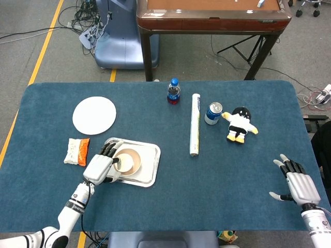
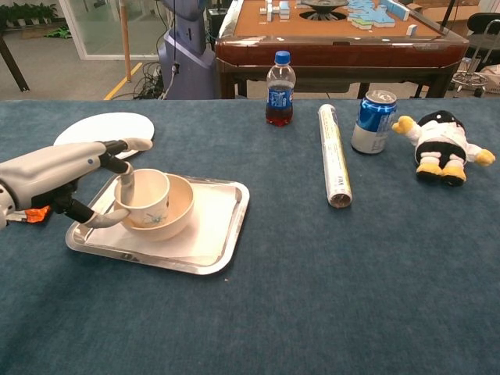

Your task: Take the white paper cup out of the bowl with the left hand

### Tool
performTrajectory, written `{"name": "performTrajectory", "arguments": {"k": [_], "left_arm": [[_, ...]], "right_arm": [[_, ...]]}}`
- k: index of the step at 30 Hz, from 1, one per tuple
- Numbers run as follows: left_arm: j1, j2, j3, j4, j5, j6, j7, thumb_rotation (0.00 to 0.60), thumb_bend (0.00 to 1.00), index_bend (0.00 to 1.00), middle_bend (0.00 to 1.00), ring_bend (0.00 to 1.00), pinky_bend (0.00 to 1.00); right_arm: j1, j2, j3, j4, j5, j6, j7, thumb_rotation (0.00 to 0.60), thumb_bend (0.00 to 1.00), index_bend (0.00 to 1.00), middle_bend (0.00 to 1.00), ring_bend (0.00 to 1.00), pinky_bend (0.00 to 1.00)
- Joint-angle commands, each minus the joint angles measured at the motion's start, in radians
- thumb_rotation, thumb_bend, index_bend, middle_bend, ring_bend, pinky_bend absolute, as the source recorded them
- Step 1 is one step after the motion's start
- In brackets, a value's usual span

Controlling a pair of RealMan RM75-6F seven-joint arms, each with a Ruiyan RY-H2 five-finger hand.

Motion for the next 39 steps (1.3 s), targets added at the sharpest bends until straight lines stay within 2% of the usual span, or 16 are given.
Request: {"name": "performTrajectory", "arguments": {"k": [1,23,32,39], "left_arm": [[0.001,0.000,0.000,0.003,0.001,0.000,-0.002,0.600,0.32,0.57,0.04,0.00,0.00],[0.007,0.014,-0.006,-0.015,0.008,0.012,0.014,0.600,0.32,0.60,0.05,0.00,0.00],[0.006,0.068,-0.025,-0.080,0.006,0.039,0.087,0.600,0.32,0.60,0.05,0.00,0.00],[0.014,0.143,-0.042,-0.154,-0.007,0.074,0.180,0.600,0.32,0.60,0.05,0.00,0.00]], "right_arm": [[0.000,-0.001,0.000,0.000,-0.001,0.001,0.000,0.600,0.20,0.00,0.00,0.00,0.00],[0.003,-0.008,0.001,0.008,-0.002,0.001,0.001,0.600,0.20,0.00,0.00,0.00,0.00],[0.005,-0.008,0.002,0.008,0.001,-0.002,-0.001,0.600,0.20,0.00,0.00,0.00,0.00],[0.004,-0.007,0.002,0.009,0.001,0.000,0.000,0.600,0.20,0.00,0.00,0.00,0.00]]}}
